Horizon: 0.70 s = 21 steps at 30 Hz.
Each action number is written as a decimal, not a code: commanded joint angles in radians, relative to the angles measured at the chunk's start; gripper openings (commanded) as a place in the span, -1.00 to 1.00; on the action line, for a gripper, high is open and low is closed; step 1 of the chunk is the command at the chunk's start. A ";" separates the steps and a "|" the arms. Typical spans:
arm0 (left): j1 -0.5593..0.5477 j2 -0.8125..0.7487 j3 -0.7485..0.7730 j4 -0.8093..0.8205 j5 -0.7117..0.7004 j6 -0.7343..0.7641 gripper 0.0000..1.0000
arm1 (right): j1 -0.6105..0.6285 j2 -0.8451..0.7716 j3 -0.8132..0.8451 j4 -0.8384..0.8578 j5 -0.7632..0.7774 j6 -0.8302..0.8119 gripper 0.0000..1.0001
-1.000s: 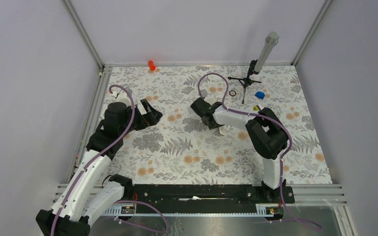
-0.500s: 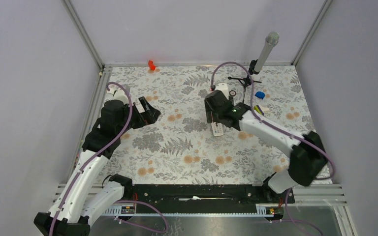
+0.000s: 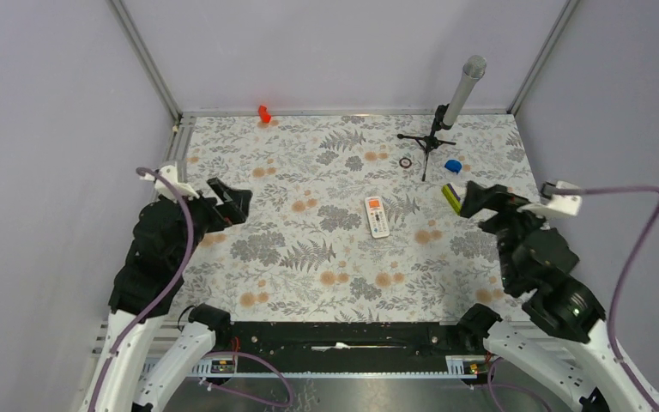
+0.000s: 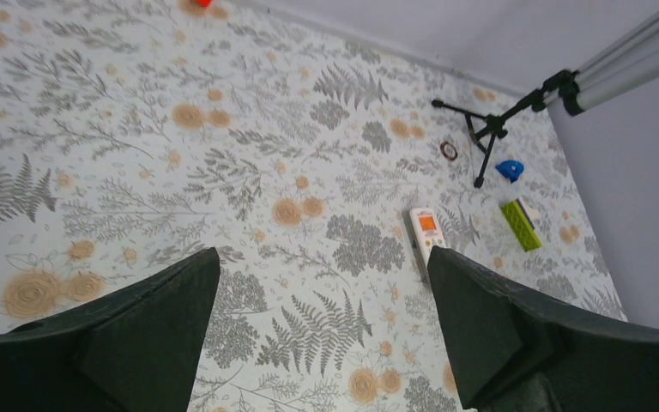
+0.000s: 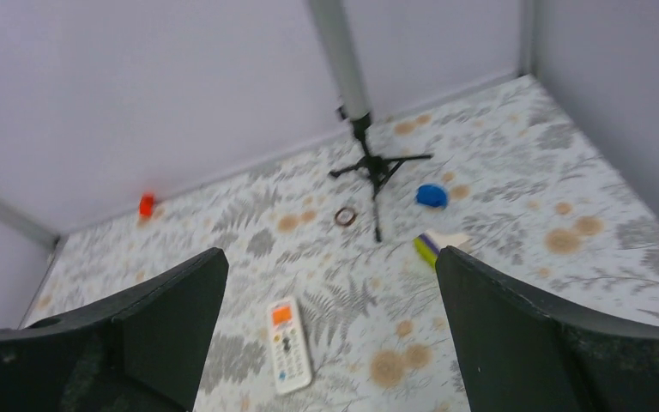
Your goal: Load the batteries into the remote control
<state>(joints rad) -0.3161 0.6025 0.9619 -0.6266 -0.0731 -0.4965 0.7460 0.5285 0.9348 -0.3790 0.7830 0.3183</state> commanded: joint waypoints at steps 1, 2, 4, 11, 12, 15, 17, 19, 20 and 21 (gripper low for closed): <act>0.005 -0.080 0.043 0.021 -0.088 0.038 0.98 | 0.001 -0.111 0.029 -0.002 0.297 -0.095 0.99; 0.005 -0.109 0.037 0.027 -0.097 0.041 0.98 | 0.001 -0.132 0.044 -0.016 0.324 -0.093 0.99; 0.005 -0.145 0.030 0.029 -0.122 0.047 0.98 | 0.002 -0.166 0.067 -0.029 0.353 -0.086 0.99; 0.005 -0.211 0.013 0.018 -0.157 0.041 0.98 | 0.001 -0.237 0.074 -0.035 0.381 -0.081 0.99; 0.005 -0.211 0.010 0.018 -0.153 0.041 0.98 | 0.002 -0.243 0.074 -0.040 0.379 -0.075 0.99; 0.005 -0.205 0.011 0.014 -0.141 0.039 0.98 | 0.002 -0.256 0.069 -0.048 0.378 -0.063 0.99; 0.005 -0.202 0.009 0.013 -0.132 0.036 0.98 | 0.001 -0.260 0.066 -0.056 0.376 -0.053 0.99; 0.005 -0.201 0.009 0.014 -0.121 0.040 0.98 | 0.002 -0.261 0.065 -0.061 0.374 -0.047 0.99; 0.005 -0.200 0.010 0.014 -0.113 0.045 0.98 | 0.002 -0.262 0.063 -0.062 0.374 -0.047 0.99; 0.005 -0.199 0.011 0.013 -0.113 0.050 0.98 | 0.001 -0.262 0.061 -0.061 0.373 -0.045 0.99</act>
<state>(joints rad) -0.3161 0.3988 0.9707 -0.6365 -0.1947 -0.4702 0.7460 0.2756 0.9920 -0.4374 1.1172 0.2520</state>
